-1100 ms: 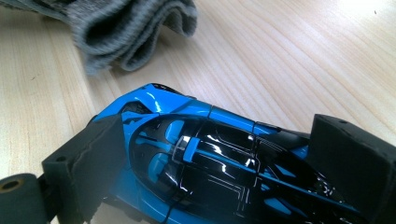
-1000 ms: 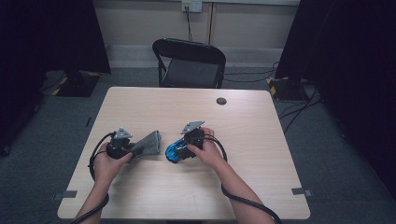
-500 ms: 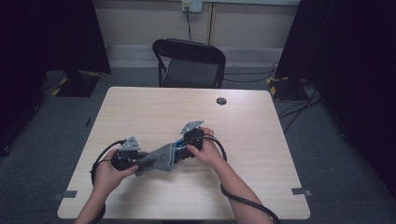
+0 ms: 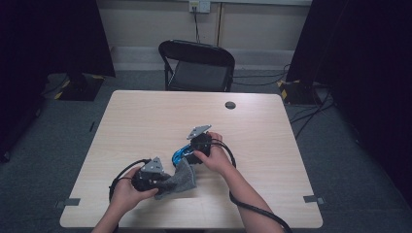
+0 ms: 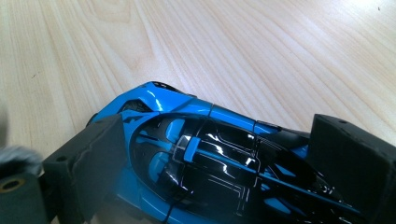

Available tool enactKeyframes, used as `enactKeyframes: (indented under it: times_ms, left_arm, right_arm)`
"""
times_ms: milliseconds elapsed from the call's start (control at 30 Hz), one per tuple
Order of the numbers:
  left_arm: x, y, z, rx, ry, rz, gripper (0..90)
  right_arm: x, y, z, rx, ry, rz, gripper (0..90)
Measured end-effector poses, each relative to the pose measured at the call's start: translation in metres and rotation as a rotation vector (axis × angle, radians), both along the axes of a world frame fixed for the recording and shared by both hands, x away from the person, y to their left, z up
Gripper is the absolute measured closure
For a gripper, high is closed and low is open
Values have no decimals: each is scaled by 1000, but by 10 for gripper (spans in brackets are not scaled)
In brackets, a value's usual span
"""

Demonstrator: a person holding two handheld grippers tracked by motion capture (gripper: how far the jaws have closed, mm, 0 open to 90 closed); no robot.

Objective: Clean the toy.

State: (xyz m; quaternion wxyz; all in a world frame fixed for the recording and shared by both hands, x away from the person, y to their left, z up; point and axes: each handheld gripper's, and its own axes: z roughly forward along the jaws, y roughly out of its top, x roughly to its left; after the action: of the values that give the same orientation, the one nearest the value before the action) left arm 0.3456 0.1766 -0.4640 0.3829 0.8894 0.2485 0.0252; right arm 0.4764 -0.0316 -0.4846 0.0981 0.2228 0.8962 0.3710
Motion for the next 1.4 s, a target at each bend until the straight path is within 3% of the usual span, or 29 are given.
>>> enactKeyframes:
  times_ms: [33, 133, 267, 433, 633, 733, 1033, 1133, 1400]
  left_arm:
    - [0, 0, 0, 0, 0, 0, 706]
    - [-3, -8, -3, 31, 17, -75, 707]
    - [-2, -17, -7, 55, 24, -81, 705]
    - [6, -17, -9, 85, 7, -34, 702]
    - [19, -10, -11, 130, -24, 79, 697]
    - [25, -1, -11, 133, -20, 120, 697]
    - [35, 13, -12, 124, -12, 186, 697]
    - [39, 16, -12, 139, -37, 213, 696]
    - [48, 28, -13, 149, -49, 276, 698]
  right_arm:
    - [0, 0, 0, 0, 0, 0, 44]
    - [0, 1, 1, -9, 5, -1, 44]
    - [0, 1, 0, -4, 2, -2, 44]
    - [0, 1, 1, -6, 3, 0, 44]
    - [-1, 0, 0, 5, 1, -1, 44]
    - [0, 0, 0, 3, 0, 1, 44]
    - [0, 0, 0, 2, 1, -1, 44]
    - [0, 1, 0, 1, -2, 1, 44]
    - [0, 0, 0, 3, 0, 2, 44]
